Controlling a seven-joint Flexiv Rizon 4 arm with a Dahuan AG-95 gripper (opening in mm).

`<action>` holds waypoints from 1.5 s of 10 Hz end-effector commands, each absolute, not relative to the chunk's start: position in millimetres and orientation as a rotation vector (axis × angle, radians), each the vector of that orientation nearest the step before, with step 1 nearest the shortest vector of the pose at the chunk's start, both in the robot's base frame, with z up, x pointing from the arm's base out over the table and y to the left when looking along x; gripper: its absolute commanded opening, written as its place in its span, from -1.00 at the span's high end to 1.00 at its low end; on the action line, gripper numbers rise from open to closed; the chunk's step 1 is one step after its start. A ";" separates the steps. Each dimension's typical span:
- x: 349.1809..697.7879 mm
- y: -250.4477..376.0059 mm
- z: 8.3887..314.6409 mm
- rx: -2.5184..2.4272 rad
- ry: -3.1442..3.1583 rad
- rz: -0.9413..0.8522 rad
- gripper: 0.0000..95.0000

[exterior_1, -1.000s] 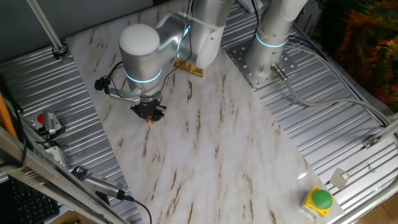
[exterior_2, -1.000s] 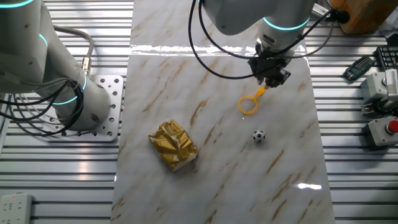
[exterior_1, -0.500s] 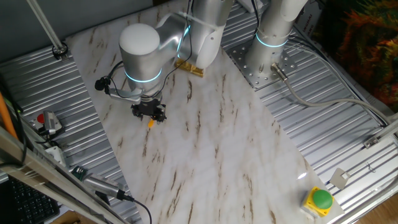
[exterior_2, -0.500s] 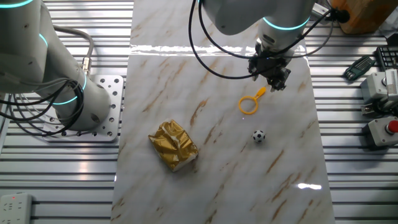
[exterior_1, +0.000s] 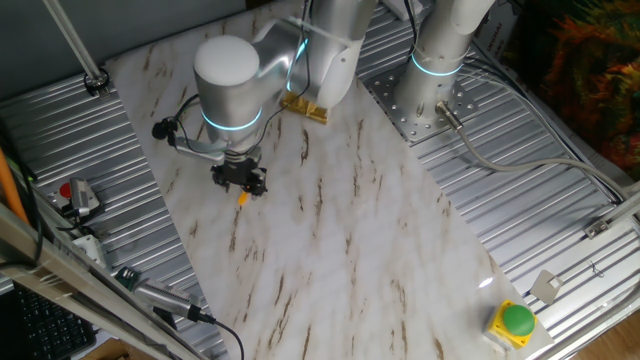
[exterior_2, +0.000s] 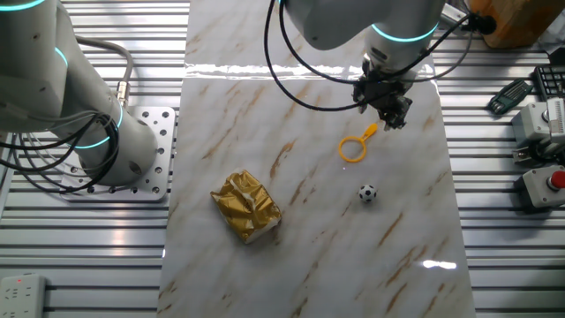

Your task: Remove the bubble ring from the ball

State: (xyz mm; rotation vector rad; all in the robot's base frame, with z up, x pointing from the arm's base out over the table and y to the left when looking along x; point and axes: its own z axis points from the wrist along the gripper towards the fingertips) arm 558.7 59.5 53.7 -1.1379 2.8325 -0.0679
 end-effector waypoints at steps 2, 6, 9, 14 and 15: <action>538.6 27.1 119.8 -0.264 3.043 -0.017 0.20; 496.8 -39.2 176.6 -0.172 3.083 0.104 0.20; 479.4 -44.5 179.2 -0.133 3.080 0.099 0.20; 476.4 -43.7 175.7 -0.119 3.071 0.092 0.20; 476.8 -43.2 175.3 -0.119 3.074 0.080 0.20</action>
